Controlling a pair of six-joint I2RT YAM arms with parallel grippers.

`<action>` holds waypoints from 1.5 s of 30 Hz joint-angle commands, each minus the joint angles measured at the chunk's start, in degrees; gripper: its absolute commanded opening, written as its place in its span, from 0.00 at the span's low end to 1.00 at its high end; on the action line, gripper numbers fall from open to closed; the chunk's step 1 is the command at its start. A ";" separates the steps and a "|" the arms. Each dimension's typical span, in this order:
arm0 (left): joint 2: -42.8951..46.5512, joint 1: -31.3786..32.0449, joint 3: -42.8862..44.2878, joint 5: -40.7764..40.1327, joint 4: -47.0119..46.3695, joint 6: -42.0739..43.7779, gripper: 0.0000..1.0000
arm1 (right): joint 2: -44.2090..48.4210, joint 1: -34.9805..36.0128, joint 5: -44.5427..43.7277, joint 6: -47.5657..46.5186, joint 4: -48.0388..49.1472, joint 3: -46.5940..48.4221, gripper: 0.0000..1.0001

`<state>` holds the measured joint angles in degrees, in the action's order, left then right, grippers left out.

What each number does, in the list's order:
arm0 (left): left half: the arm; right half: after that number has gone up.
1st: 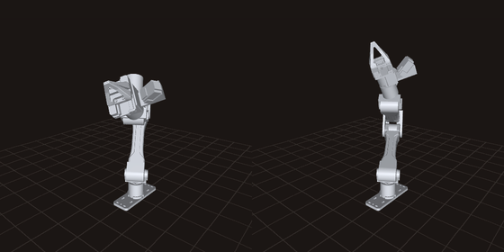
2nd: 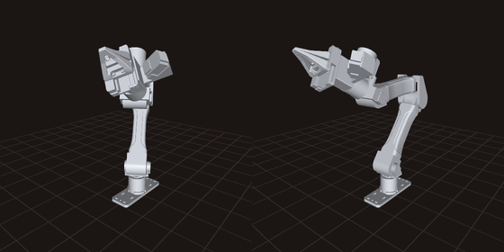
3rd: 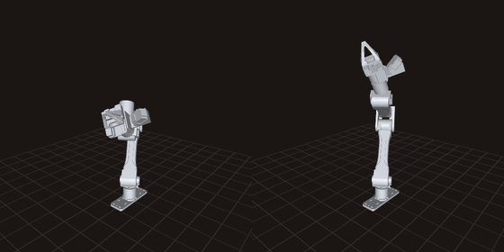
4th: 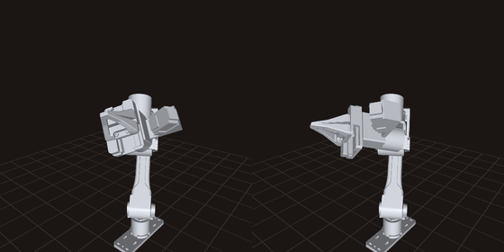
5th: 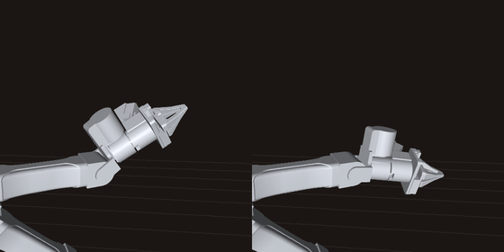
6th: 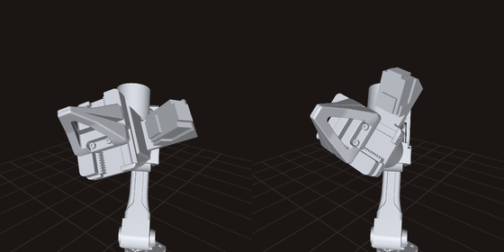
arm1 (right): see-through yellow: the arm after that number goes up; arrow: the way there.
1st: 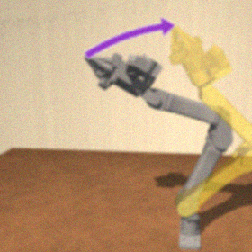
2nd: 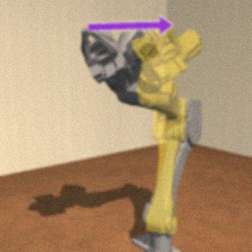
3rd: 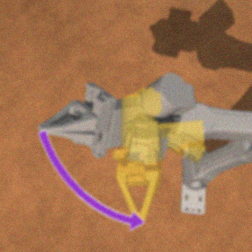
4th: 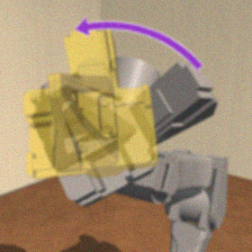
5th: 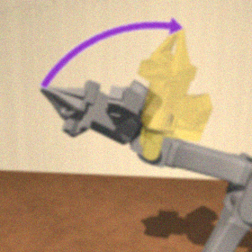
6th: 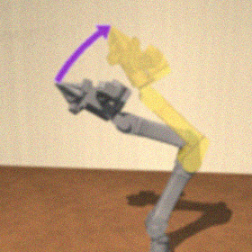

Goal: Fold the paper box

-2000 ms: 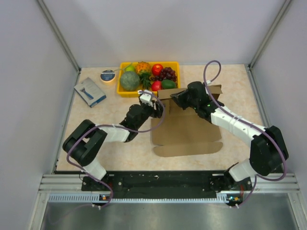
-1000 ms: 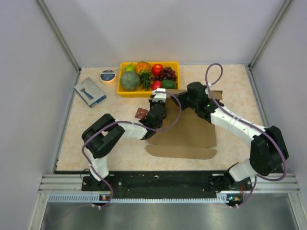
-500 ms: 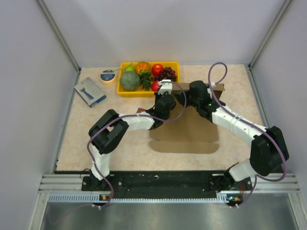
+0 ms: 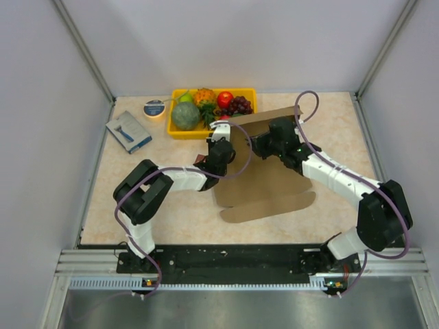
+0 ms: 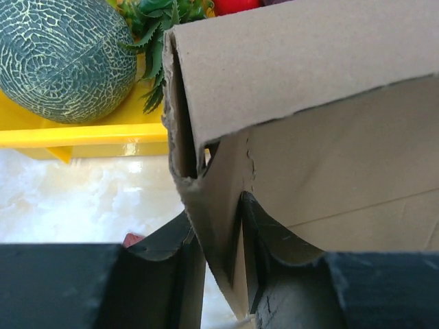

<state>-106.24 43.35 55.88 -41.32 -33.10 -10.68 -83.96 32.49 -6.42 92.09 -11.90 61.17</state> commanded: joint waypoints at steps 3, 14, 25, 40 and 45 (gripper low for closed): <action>2.52 -0.72 -0.05 4.56 -2.04 -0.75 0.31 | -0.06 -0.94 0.27 -10.94 2.58 0.89 0.56; 2.09 -1.52 1.51 1.68 1.46 -1.19 0.11 | 3.46 -7.70 4.65 -20.20 8.30 -1.50 0.99; 3.23 -1.52 -0.68 1.51 -0.64 0.13 0.01 | -5.93 -9.11 6.15 -9.22 6.36 7.29 0.68; 3.32 -1.69 0.63 0.28 5.14 -5.22 0.25 | -3.14 -7.53 4.40 -0.69 1.53 3.44 0.03; 0.43 -1.69 6.60 -6.72 13.74 -7.60 0.23 | -2.17 -5.78 4.13 0.36 1.53 2.12 0.00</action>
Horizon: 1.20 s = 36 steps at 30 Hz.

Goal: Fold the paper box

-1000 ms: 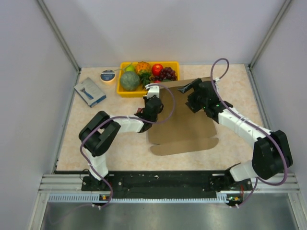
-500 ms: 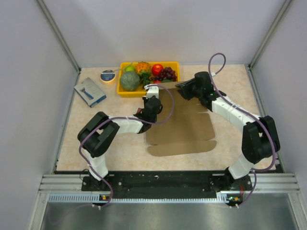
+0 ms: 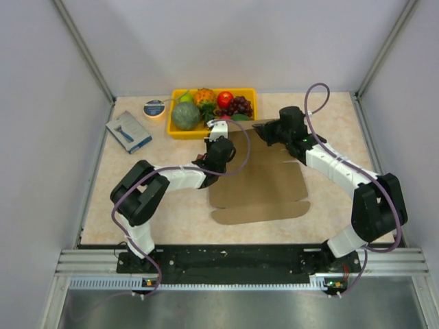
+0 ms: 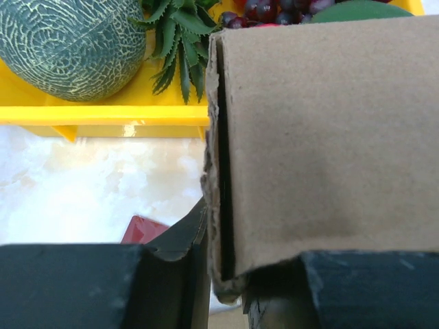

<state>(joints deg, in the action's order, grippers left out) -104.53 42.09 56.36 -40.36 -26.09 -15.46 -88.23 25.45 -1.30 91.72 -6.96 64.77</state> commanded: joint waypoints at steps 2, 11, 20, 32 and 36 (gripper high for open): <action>-3.30 -0.43 12.15 -10.69 16.55 -6.06 0.10 | 2.44 1.44 -1.25 1.09 -3.32 -1.84 0.00; -9.76 -0.16 19.79 -18.80 29.81 -18.23 0.00 | 3.32 2.50 -1.69 2.68 -3.06 -2.72 0.00; 4.49 -0.69 -2.12 -6.60 5.18 -4.58 0.49 | 3.76 2.32 -2.13 0.65 -2.88 -2.63 0.00; 7.86 -2.80 -2.75 0.46 6.65 -5.98 0.54 | 4.29 2.32 -1.16 0.39 -2.00 -3.34 0.00; 6.01 -2.71 -0.81 -0.42 10.00 -8.61 0.47 | 4.20 2.32 -1.07 0.56 -2.00 -3.25 0.00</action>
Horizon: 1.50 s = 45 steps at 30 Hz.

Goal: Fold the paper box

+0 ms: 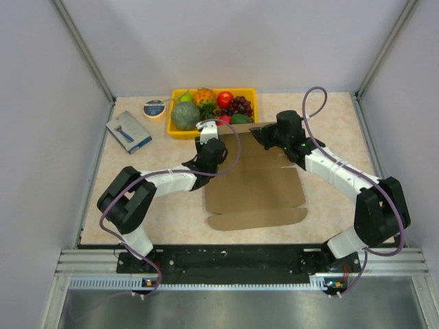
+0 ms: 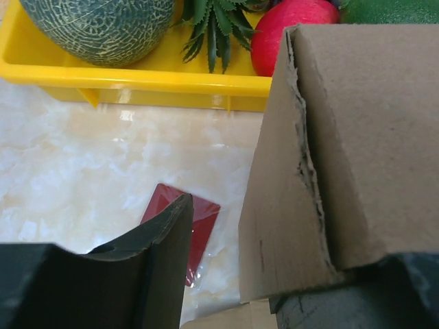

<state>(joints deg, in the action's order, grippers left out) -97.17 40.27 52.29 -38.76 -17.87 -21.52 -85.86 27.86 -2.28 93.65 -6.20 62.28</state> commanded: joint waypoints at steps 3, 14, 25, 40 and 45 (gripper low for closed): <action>-3.20 -0.90 4.57 -3.33 4.41 -4.23 0.47 | 1.75 -0.08 0.17 -1.27 -2.51 -0.76 0.00; -11.21 1.30 13.81 -14.49 18.40 -6.34 0.00 | 1.67 -0.08 -0.35 -1.27 -2.33 -1.28 0.00; 4.95 1.21 -4.37 -2.74 3.90 -3.36 0.74 | 1.84 0.00 -0.79 -2.59 -2.15 -1.81 0.00; 44.98 -11.87 -6.61 34.80 25.06 -5.81 0.98 | 4.38 0.00 1.67 -8.13 1.44 -7.25 0.08; 36.62 -14.70 -1.05 46.30 21.15 -10.99 0.98 | 6.06 0.01 2.02 -9.53 5.75 -12.18 0.11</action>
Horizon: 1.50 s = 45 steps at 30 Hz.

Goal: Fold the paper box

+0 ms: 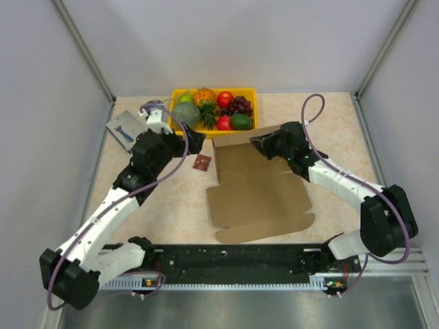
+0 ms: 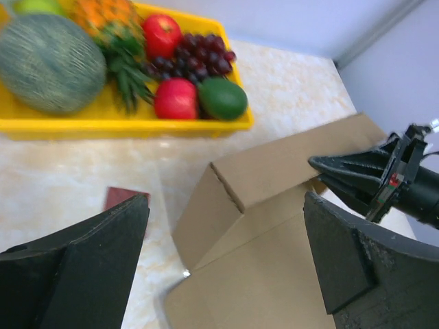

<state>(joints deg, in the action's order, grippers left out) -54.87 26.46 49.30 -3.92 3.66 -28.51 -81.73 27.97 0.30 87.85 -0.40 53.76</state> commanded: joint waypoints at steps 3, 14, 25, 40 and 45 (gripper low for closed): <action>-9.19 -0.79 1.06 17.19 -7.59 -6.20 0.98 | 3.16 -0.10 -0.56 -5.76 -0.04 -4.19 0.19; -21.06 0.00 2.12 16.14 -8.32 -7.34 0.86 | 3.69 -0.10 2.25 -9.27 3.30 -6.12 0.30; -23.61 0.17 -1.22 15.43 -8.76 -5.33 0.53 | 14.31 -3.88 9.18 -43.74 1.55 -6.56 0.81; -19.40 0.09 -3.59 16.66 -6.30 -3.39 0.53 | 20.85 -21.02 11.73 -68.96 -15.94 4.24 0.94; -13.45 0.26 -2.63 17.46 -4.89 -2.25 0.76 | 24.42 -21.11 4.74 -70.09 -4.31 -5.92 0.93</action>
<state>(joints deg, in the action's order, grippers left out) -75.18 26.68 45.52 12.40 -1.06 -32.42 -61.41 7.35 10.28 20.99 -12.43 54.22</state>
